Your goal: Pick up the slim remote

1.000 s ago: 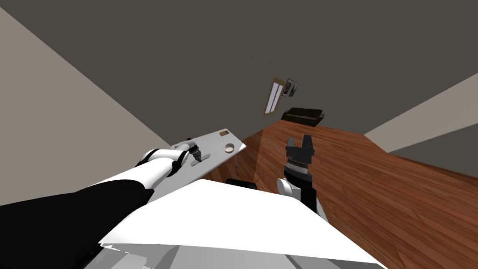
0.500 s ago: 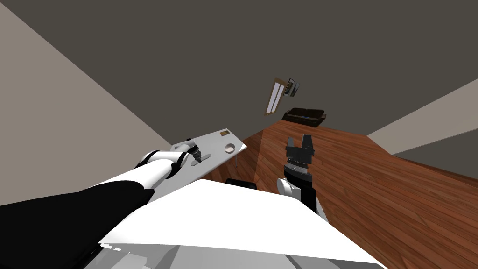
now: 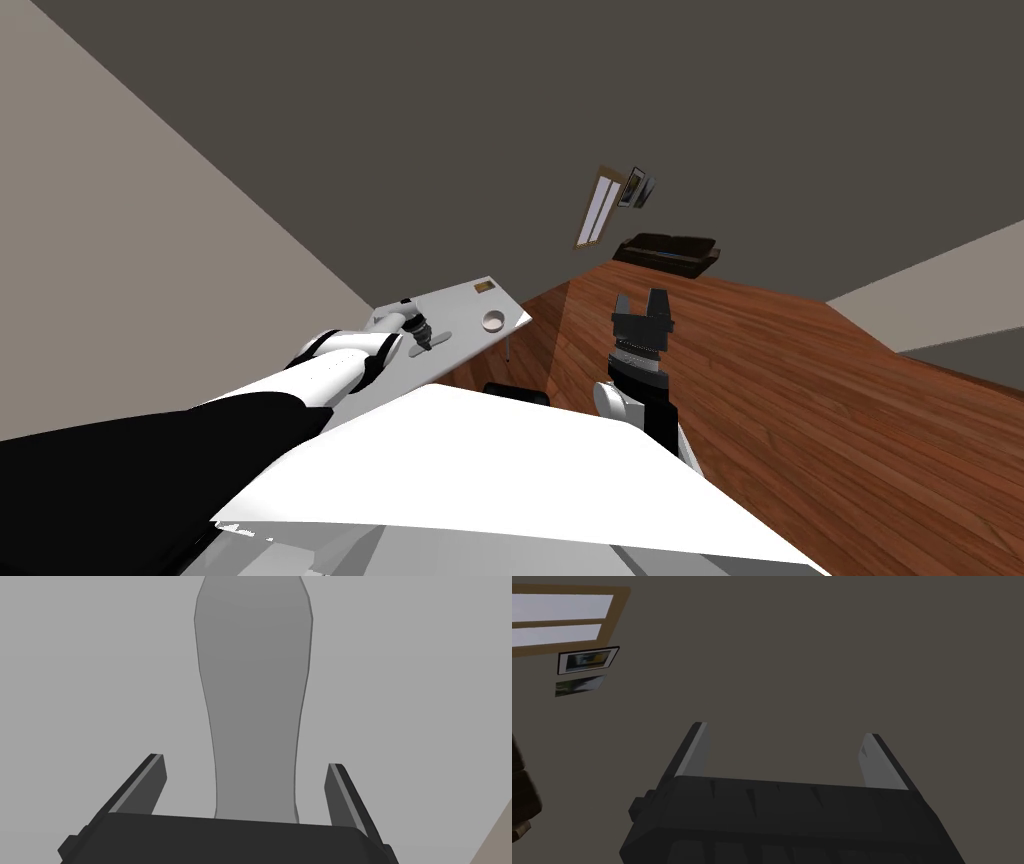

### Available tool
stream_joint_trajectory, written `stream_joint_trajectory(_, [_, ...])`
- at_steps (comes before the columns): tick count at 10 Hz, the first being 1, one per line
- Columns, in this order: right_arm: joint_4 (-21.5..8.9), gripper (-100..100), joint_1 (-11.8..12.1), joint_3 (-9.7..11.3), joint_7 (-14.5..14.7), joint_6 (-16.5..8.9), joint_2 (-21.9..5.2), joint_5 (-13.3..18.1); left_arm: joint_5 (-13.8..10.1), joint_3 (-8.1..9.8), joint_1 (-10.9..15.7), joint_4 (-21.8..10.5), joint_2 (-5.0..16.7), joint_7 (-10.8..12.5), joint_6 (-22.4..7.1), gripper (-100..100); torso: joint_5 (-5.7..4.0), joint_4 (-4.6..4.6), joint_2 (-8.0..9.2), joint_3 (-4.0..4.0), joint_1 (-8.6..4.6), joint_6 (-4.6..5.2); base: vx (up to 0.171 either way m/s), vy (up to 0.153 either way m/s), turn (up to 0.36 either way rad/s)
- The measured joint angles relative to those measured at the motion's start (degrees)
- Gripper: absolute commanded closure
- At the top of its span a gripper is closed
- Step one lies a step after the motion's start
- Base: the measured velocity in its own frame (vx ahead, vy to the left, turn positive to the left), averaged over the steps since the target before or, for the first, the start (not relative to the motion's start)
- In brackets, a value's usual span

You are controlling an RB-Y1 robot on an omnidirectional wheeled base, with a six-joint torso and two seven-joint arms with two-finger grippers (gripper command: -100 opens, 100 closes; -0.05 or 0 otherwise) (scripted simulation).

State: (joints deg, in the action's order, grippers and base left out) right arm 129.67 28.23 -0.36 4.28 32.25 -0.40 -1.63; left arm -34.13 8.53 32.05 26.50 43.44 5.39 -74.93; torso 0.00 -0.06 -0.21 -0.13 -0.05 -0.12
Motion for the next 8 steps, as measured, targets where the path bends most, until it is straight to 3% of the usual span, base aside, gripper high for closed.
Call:
stream_joint_trajectory(7, [0.00, 0, 0.00, 0.00, 0.00, 0.00, 0.00, 0.00, -0.62, 0.79, -7.43, 10.85, -1.60, -1.23, -2.32, -100, 0.00, 0.01, 0.02, 0.01, 0.02, -0.02, 0.073, -0.029, 0.115])
stream_joint_trajectory(8, [0.00, 0, -0.01, 0.00, 0.00, 0.00, 0.00, 0.00, -0.64, 0.81, -7.57, 11.06, -1.62, -1.27, -2.44, 100, 0.00, 0.02, 0.10, 0.06, 0.05, 0.03, 0.000, 0.000, 0.000])
